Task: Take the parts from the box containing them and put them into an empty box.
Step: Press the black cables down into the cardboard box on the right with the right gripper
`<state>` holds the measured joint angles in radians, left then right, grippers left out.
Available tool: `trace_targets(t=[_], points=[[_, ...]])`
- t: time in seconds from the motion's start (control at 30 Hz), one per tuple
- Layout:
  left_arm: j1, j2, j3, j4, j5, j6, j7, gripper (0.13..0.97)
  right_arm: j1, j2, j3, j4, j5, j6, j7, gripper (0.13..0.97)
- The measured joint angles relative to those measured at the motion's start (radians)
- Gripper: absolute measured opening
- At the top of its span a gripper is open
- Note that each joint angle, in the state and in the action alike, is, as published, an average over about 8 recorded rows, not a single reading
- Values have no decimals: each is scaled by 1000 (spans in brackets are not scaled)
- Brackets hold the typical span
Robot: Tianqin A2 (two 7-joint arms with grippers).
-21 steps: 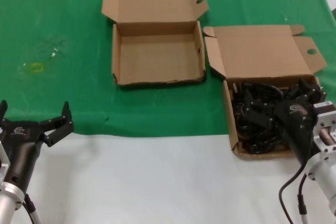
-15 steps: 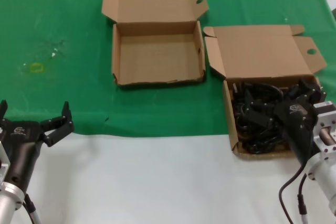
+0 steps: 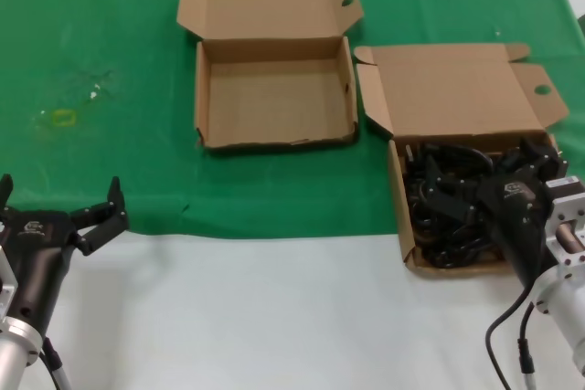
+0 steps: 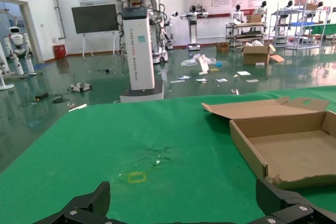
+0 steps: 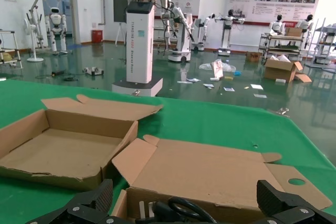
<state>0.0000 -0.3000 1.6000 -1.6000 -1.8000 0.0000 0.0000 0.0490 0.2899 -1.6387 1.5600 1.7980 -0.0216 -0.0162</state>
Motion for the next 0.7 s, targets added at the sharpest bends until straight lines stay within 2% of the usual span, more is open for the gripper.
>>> trace_targets(t=[0.57, 0.7], points=[[0, 0, 0, 0, 0, 0, 0, 908, 0, 12, -3, 2, 4, 1, 5, 966], [0, 0, 0, 0, 0, 0, 0, 845, 3, 29, -6, 4, 9, -4, 12, 966]])
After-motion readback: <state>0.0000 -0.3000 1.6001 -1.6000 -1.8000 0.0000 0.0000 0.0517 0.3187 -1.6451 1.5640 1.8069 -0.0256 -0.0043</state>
